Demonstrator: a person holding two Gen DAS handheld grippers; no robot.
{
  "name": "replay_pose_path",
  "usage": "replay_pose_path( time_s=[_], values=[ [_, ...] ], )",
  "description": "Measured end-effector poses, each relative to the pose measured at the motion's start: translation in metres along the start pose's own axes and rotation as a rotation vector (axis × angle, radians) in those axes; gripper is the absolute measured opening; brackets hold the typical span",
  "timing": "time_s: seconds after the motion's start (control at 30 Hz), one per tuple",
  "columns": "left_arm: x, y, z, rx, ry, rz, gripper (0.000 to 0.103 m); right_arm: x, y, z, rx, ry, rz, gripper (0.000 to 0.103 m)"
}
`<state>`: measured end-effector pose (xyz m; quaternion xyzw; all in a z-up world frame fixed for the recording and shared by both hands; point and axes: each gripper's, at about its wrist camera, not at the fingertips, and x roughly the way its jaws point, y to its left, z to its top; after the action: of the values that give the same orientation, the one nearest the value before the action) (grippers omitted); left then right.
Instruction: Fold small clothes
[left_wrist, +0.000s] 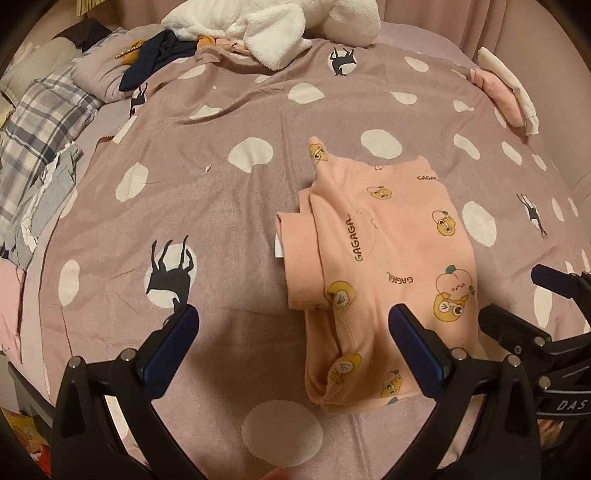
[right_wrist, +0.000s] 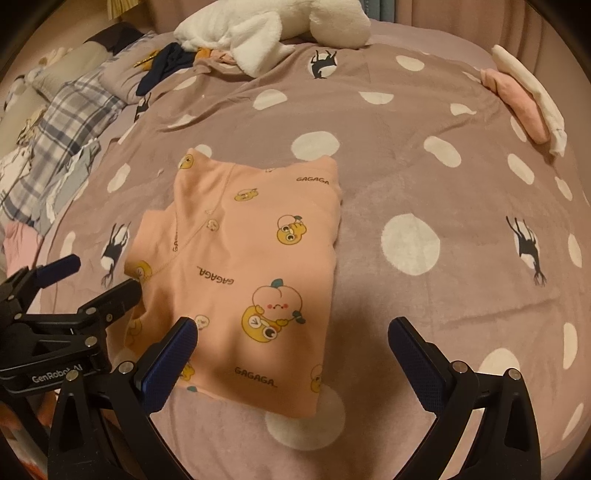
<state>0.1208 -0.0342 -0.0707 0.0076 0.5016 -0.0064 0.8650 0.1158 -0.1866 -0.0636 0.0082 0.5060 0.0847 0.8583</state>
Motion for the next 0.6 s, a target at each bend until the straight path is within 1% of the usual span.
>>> replay_pose_path(
  time_s=[0.23, 0.6],
  values=[
    [0.0, 0.0038, -0.0008, -0.011, 0.006, 0.004, 0.103, 0.0014, 0.0018, 0.001, 0.001, -0.004, -0.011, 0.102],
    [0.0001, 0.0005, 0.0001, -0.003, 0.01, -0.02, 0.103, 0.003, 0.0022, 0.0011, -0.004, 0.001, -0.026, 0.102]
  ],
)
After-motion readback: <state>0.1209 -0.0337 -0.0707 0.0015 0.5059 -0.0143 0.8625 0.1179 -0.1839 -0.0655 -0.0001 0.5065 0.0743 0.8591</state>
